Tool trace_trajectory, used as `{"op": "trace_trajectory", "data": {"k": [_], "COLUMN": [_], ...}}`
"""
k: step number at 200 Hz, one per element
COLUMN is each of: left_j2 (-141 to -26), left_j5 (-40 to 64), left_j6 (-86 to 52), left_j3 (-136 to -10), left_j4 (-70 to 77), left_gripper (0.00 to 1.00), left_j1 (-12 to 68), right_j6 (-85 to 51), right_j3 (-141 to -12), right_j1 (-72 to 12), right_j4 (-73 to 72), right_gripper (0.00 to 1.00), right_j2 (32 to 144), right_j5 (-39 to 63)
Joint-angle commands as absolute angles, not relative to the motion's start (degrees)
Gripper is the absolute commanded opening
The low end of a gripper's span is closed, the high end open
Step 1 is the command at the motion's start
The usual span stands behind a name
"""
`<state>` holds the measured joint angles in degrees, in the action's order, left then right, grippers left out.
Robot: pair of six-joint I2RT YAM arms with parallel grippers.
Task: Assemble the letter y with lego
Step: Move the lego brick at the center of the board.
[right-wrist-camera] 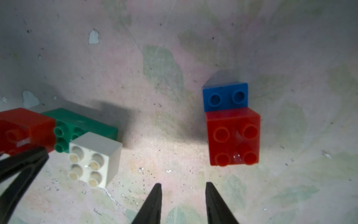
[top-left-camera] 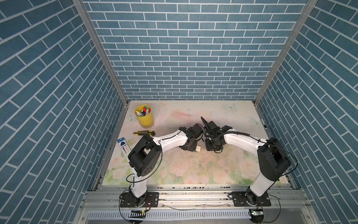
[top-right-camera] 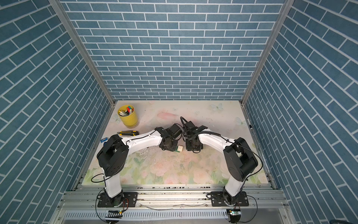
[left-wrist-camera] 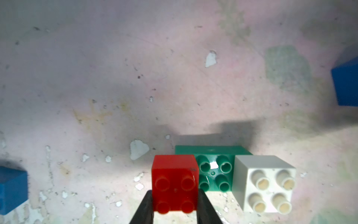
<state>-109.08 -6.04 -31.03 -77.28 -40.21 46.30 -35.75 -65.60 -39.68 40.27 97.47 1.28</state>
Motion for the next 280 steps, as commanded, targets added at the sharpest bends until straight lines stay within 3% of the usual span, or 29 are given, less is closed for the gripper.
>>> {"op": "trace_trajectory", "data": {"k": [1, 31, 66, 88, 137, 176, 280], "left_j2": [-108.1, -109.1, -108.2, -106.8, -104.0, -101.2, -98.2], "left_j5": [-10.1, -9.5, -8.6, -8.9, -7.8, -7.9, -8.8], "left_j6": [-29.5, -28.8, -28.5, -28.1, -27.3, -27.0, -24.8], "left_j3": [-77.9, -79.0, -79.3, -79.4, -78.4, -76.5, -68.9], "left_j4": [-43.0, -43.2, -43.2, -43.6, -43.8, -44.0, -41.5], "left_gripper": [0.02, 0.07, 0.33, 0.43, 0.54, 0.56, 0.74], "left_j1": [44.7, 43.9, 43.9, 43.8, 42.8, 41.1, 27.1], "right_j6": [-37.3, -37.3, -37.3, -37.2, -36.9, -36.8, -35.9], "right_j3": [-64.9, -65.0, -64.9, -65.1, -65.3, -65.1, -64.7], "right_j1": [-39.6, -39.6, -39.6, -39.6, -39.6, -39.6, -39.6], "right_j4": [40.9, 40.8, 40.8, 40.7, 40.7, 40.7, 39.5], "right_gripper": [0.39, 0.4, 0.4, 0.4, 0.4, 0.41, 0.45], "right_j2": [95.6, 95.7, 95.5, 95.8, 95.7, 95.2, 94.6], "right_j5": [0.5, 0.7, 0.7, 0.9, 1.1, 1.1, 2.5]}}
